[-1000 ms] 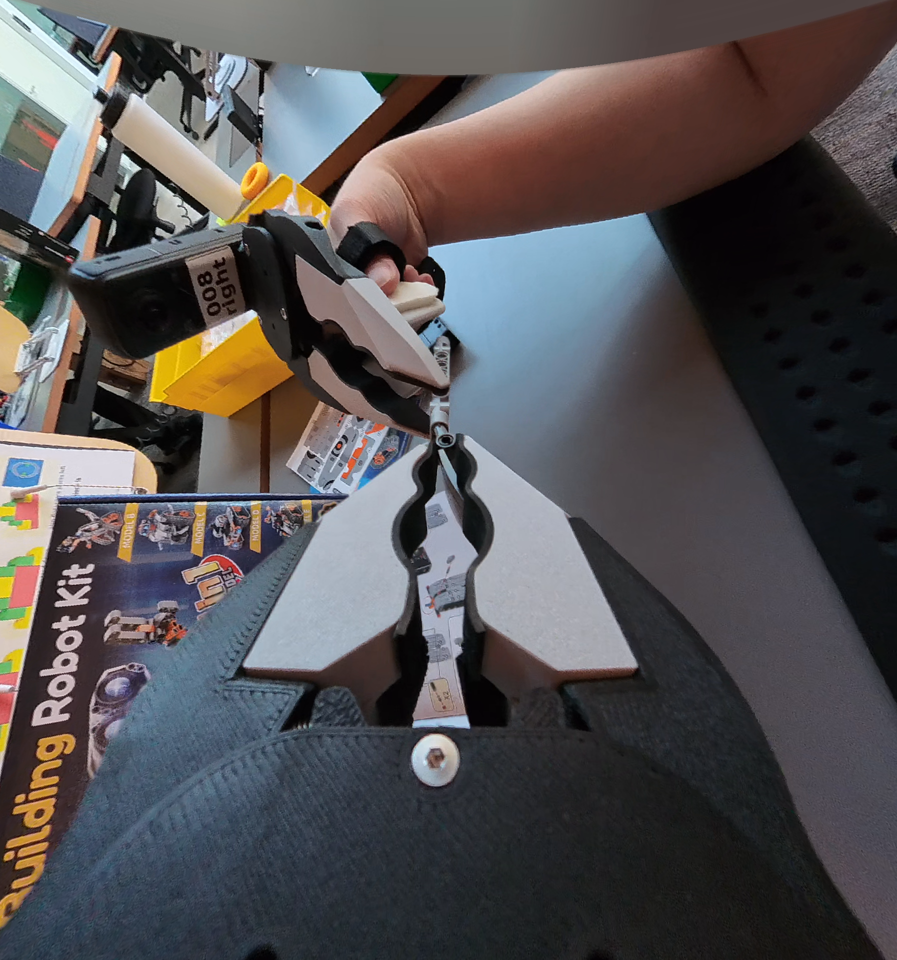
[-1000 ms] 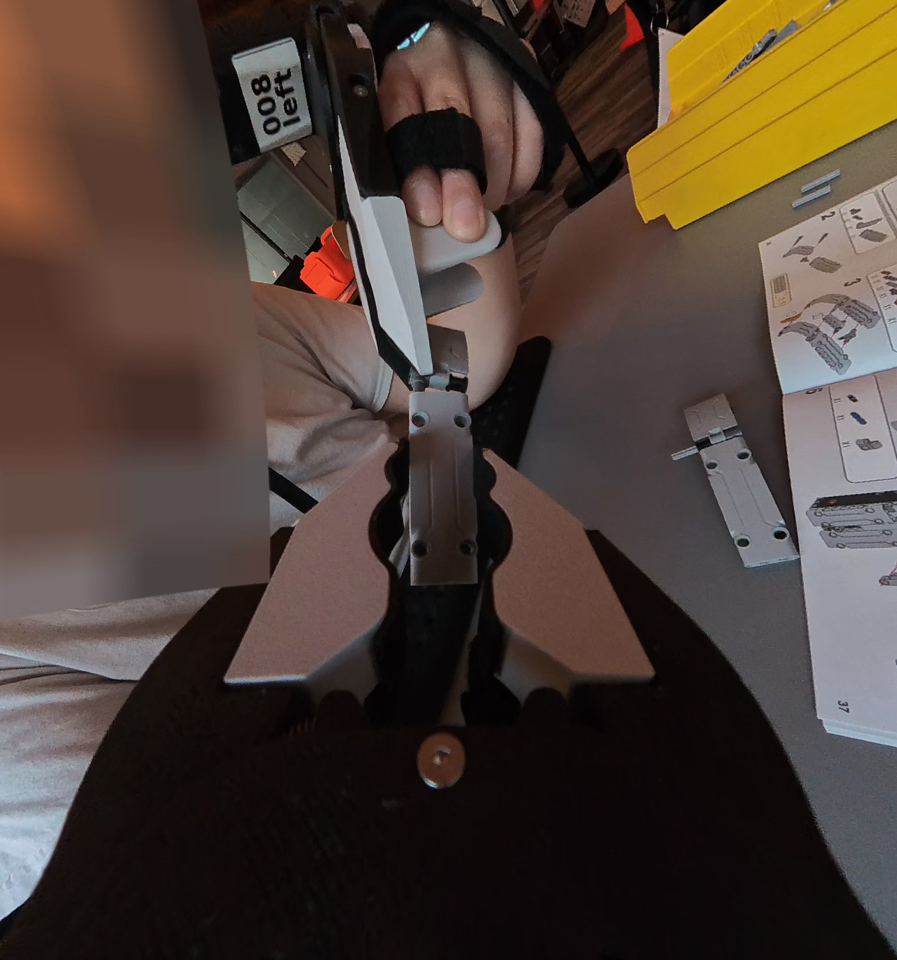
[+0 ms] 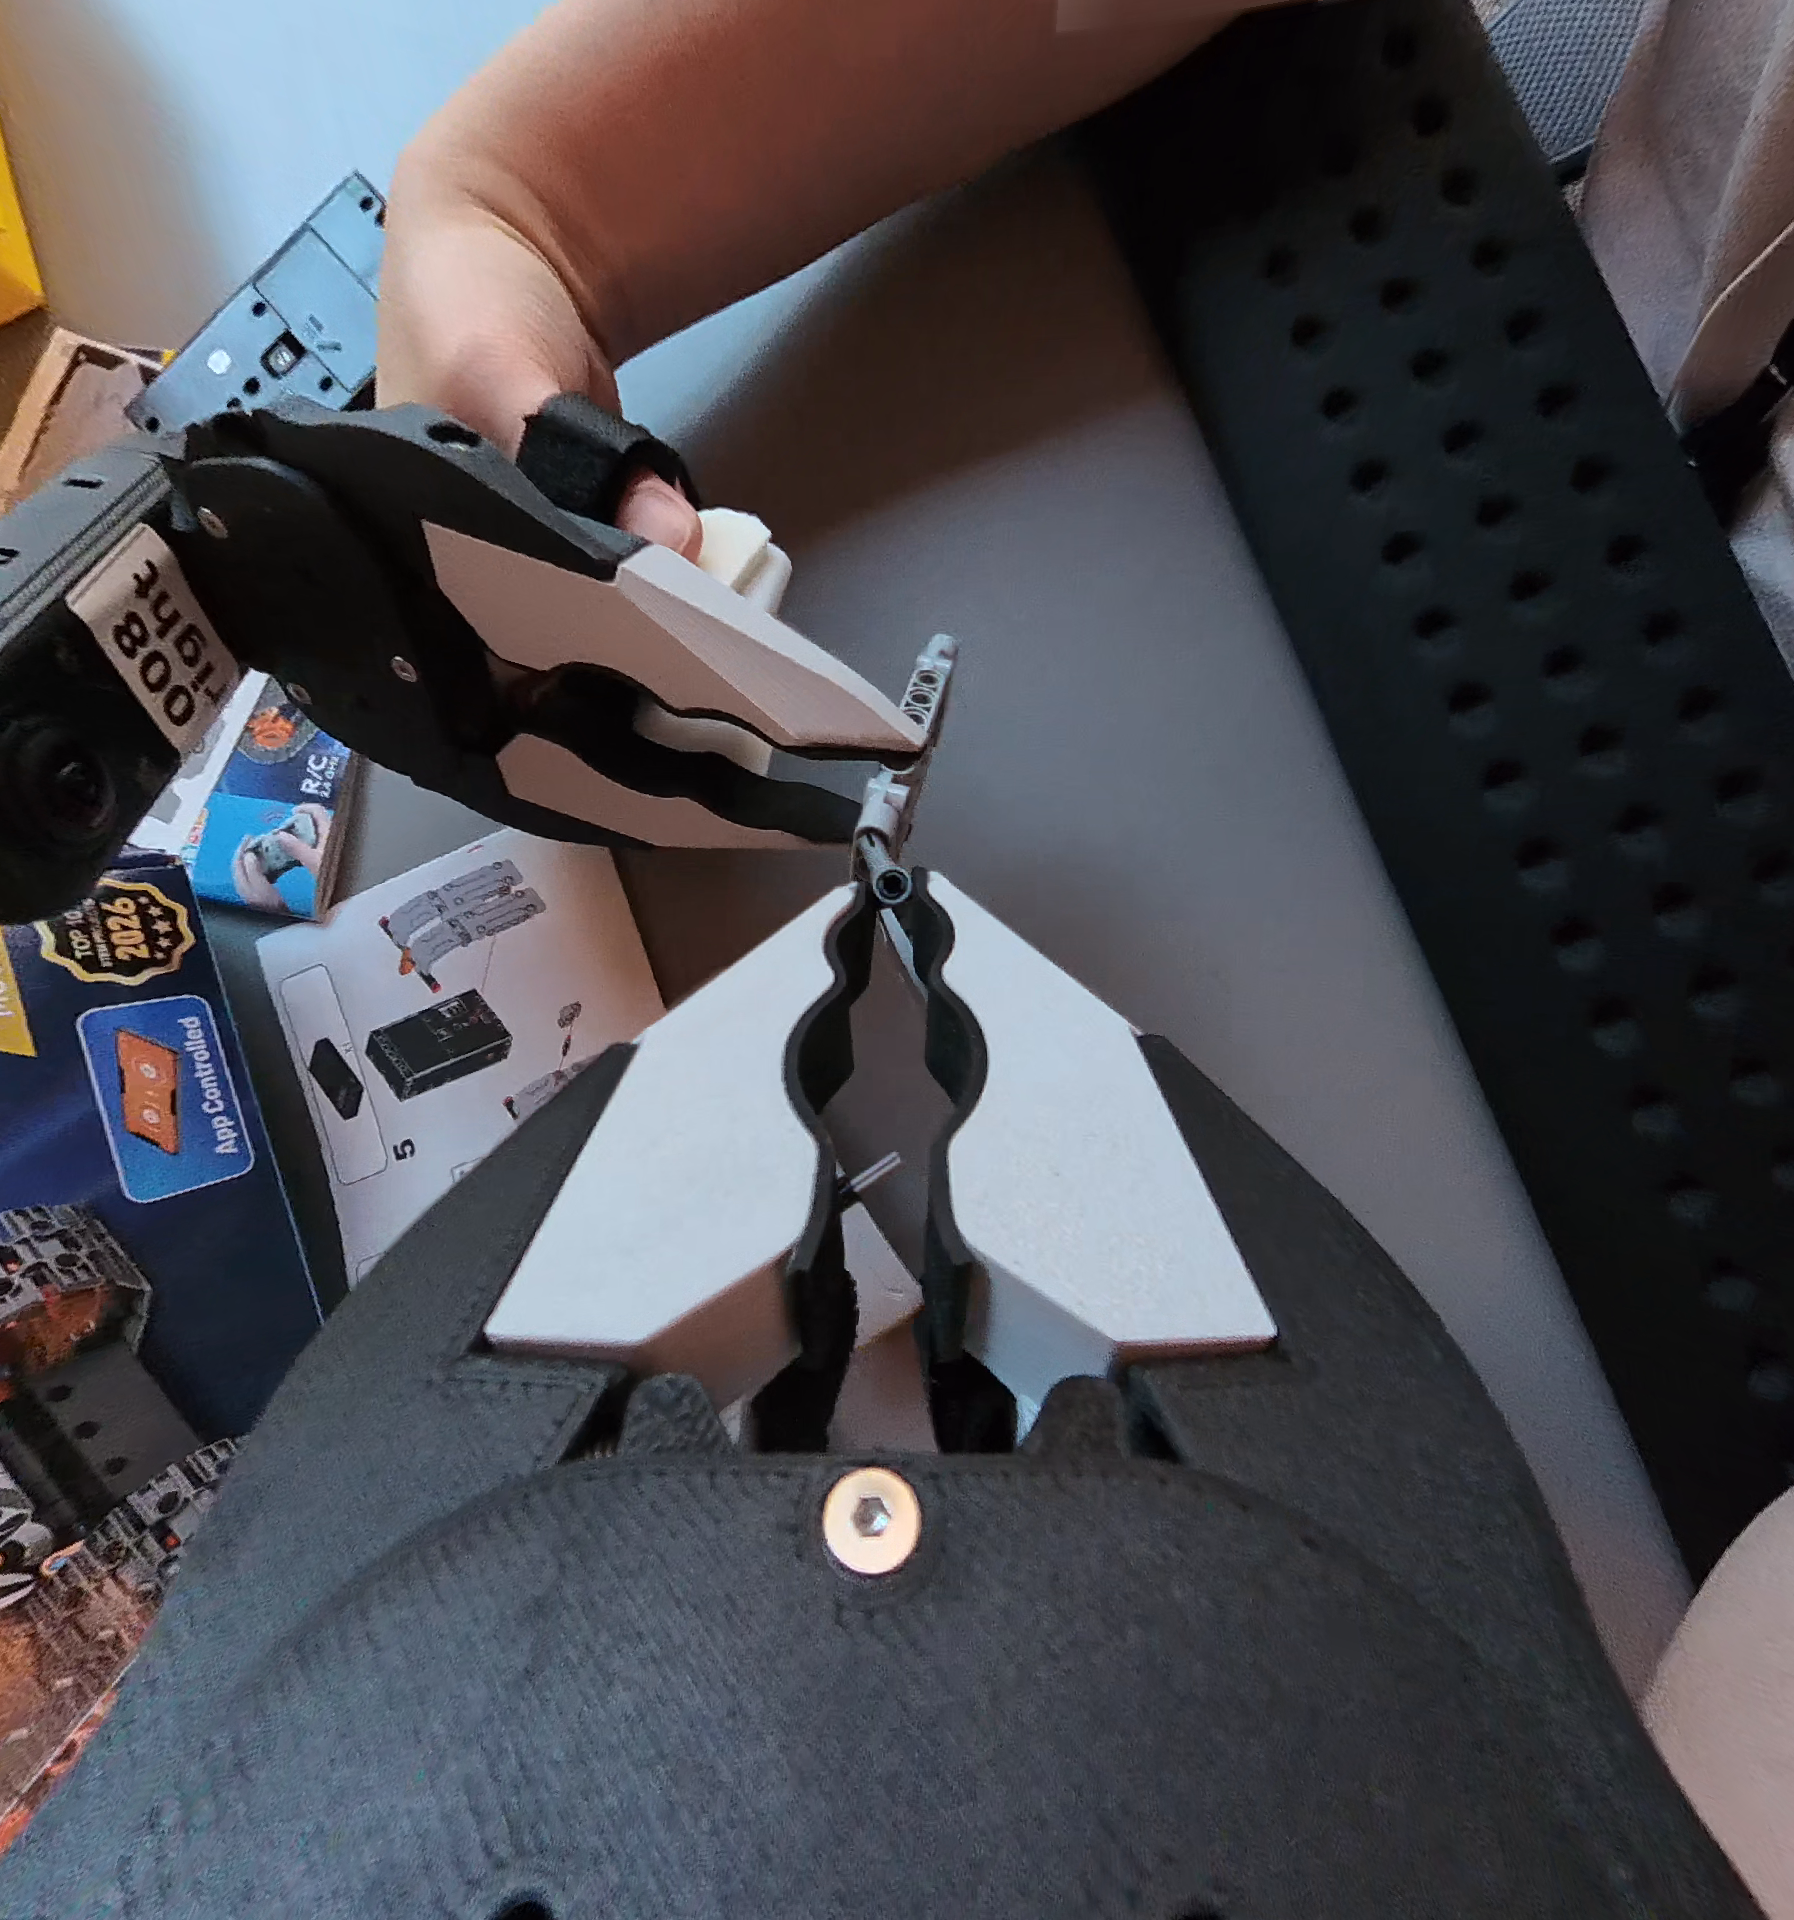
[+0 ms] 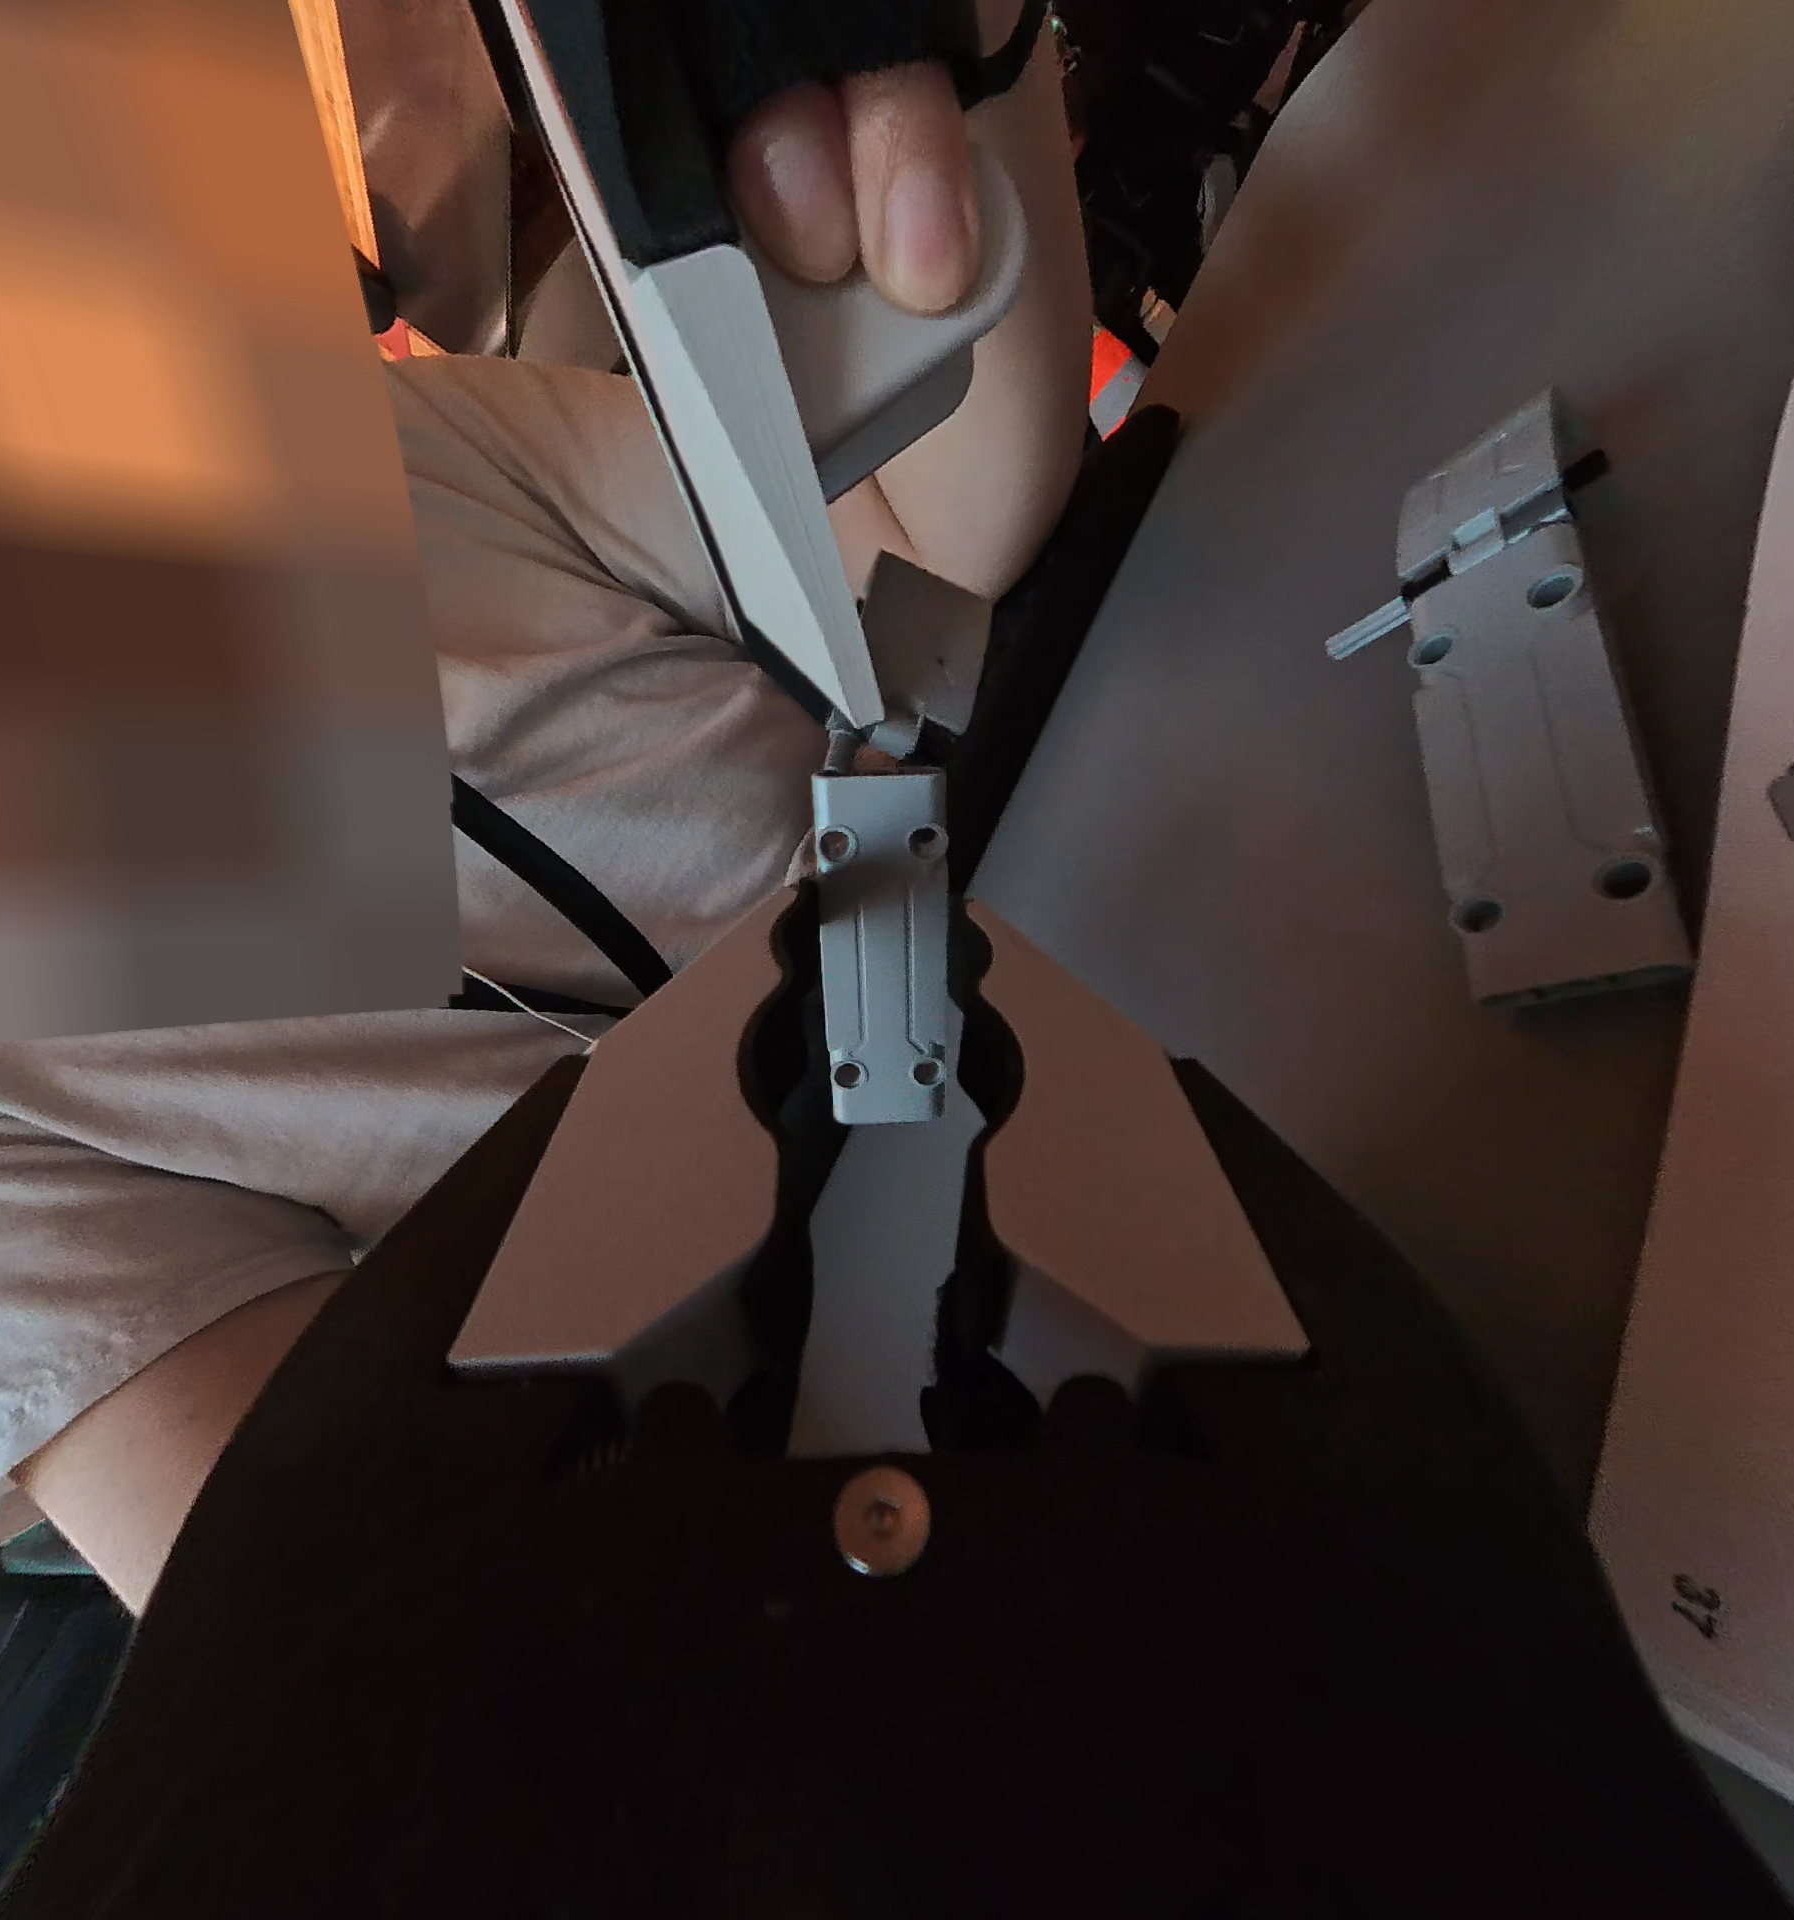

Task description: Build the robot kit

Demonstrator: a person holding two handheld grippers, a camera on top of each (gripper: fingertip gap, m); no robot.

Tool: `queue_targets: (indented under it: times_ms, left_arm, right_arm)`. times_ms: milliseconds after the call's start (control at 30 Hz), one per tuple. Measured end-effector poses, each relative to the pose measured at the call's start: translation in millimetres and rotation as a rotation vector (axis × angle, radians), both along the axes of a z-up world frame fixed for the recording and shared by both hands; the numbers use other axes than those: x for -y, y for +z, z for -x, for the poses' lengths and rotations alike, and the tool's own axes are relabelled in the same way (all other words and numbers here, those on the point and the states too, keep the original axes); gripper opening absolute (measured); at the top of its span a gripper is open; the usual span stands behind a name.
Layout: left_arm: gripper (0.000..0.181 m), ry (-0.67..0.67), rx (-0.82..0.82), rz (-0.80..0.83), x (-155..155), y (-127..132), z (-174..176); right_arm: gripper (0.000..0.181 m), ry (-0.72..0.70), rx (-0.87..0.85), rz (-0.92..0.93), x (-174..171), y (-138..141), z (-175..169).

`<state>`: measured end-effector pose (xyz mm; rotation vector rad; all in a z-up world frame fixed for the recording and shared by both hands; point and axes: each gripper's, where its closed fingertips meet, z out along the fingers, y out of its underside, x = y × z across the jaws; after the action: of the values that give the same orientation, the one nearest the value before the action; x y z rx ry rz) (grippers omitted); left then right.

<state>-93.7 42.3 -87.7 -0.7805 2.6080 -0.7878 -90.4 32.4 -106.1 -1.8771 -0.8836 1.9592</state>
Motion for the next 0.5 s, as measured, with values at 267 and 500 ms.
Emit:
queue_targets:
  times_ms: [267, 500]
  left_arm:
    - [0.005, -0.004, -0.026, -0.004, 1.7, -2.6, 3.0]
    - [0.005, 0.009, -0.126, -0.118, -2.2, -22.3, 8.0]
  right_arm:
    - [0.022, 0.014, 0.003, 0.027, 0.7, -0.9, 0.3]
    - [0.022, 0.039, 0.137, 0.097, 1.3, -22.0, 7.7]
